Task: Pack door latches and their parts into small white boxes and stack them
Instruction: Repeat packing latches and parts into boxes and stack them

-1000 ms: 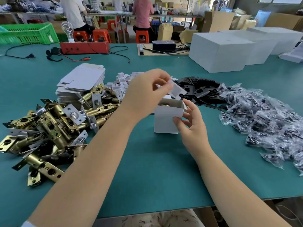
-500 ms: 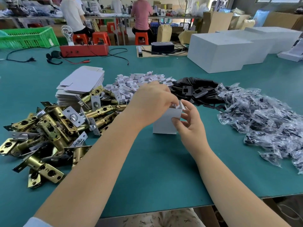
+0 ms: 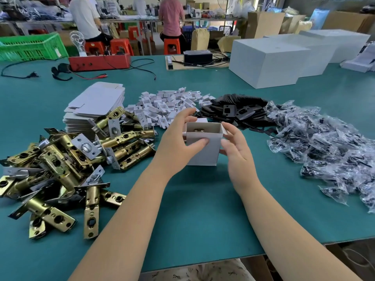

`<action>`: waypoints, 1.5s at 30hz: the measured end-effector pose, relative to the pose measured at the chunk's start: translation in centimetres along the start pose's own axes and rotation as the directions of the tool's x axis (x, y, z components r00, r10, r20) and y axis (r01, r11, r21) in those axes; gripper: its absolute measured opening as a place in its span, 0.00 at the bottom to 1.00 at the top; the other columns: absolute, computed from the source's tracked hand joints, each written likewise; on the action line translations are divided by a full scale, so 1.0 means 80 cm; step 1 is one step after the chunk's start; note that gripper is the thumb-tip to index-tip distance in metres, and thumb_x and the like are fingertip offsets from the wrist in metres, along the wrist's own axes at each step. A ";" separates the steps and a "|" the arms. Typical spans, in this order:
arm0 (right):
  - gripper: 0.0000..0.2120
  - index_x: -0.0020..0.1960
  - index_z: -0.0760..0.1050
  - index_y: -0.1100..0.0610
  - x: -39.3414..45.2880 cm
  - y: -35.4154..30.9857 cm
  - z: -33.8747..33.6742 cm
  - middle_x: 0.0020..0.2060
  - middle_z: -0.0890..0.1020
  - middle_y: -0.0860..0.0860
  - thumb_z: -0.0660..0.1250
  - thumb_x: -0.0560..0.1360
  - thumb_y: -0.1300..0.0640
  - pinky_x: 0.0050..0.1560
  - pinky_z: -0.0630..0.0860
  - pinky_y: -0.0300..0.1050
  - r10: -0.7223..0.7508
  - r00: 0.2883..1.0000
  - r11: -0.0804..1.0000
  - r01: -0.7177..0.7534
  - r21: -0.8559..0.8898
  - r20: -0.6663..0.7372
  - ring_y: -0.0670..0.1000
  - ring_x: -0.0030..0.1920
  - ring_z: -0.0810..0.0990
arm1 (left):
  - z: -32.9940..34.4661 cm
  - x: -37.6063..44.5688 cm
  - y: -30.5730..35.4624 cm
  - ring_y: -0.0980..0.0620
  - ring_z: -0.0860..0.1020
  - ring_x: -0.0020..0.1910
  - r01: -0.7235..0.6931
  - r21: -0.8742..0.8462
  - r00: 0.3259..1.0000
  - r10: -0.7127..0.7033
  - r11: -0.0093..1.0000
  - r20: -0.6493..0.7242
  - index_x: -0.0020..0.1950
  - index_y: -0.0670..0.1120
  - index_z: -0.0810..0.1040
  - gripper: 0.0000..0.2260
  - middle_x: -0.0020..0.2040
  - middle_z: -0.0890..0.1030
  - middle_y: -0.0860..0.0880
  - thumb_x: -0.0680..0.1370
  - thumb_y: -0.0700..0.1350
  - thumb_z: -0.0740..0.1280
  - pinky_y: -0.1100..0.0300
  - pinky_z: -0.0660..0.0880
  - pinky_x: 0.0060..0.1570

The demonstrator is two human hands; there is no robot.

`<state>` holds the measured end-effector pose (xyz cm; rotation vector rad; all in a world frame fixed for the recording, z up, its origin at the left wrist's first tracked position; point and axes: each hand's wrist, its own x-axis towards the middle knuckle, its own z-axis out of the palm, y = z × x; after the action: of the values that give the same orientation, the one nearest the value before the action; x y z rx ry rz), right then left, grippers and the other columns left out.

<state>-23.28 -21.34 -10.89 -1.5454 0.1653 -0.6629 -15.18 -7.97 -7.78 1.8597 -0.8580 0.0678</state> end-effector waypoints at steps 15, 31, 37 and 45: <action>0.14 0.57 0.77 0.56 0.103 0.039 -0.033 0.41 0.82 0.49 0.60 0.74 0.63 0.43 0.75 0.47 0.324 0.879 0.868 -0.423 -0.261 -0.350 0.49 0.38 0.76 | 0.026 -0.008 -0.021 0.53 0.74 0.60 0.125 -0.151 0.992 -0.129 0.981 -0.014 0.67 0.61 0.65 0.19 0.63 0.72 0.60 0.78 0.52 0.65 0.61 0.70 0.57; 0.28 0.67 0.63 0.65 0.204 0.048 -0.073 0.65 0.71 0.65 0.66 0.77 0.48 0.62 0.66 0.58 0.043 0.899 0.229 -0.434 -0.872 -0.436 0.65 0.66 0.67 | 0.019 -0.012 -0.027 0.63 0.71 0.51 0.194 -0.212 0.980 -0.177 0.958 0.093 0.64 0.71 0.62 0.18 0.62 0.69 0.52 0.80 0.54 0.64 0.76 0.65 0.45; 0.20 0.65 0.72 0.57 0.200 0.054 -0.072 0.60 0.78 0.57 0.67 0.75 0.53 0.61 0.65 0.53 0.064 0.925 0.462 -0.359 -0.811 -0.373 0.60 0.62 0.73 | 0.019 -0.010 -0.030 0.72 0.72 0.40 0.188 -0.220 0.981 -0.173 0.957 0.088 0.66 0.70 0.62 0.19 0.55 0.71 0.51 0.79 0.55 0.63 0.70 0.67 0.42; 0.06 0.56 0.74 0.52 0.166 0.010 -0.048 0.44 0.80 0.47 0.62 0.79 0.58 0.44 0.78 0.39 -0.005 0.991 0.928 -0.045 -0.369 -0.134 0.47 0.39 0.80 | 0.019 -0.009 -0.031 0.63 0.76 0.49 0.233 -0.222 0.972 -0.221 0.947 0.079 0.60 0.77 0.62 0.20 0.54 0.77 0.56 0.74 0.59 0.64 0.75 0.70 0.42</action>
<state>-14.10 -31.29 -7.82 -1.8597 0.4276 -0.7491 -14.78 -8.35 -10.78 1.7341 -0.6520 -0.2180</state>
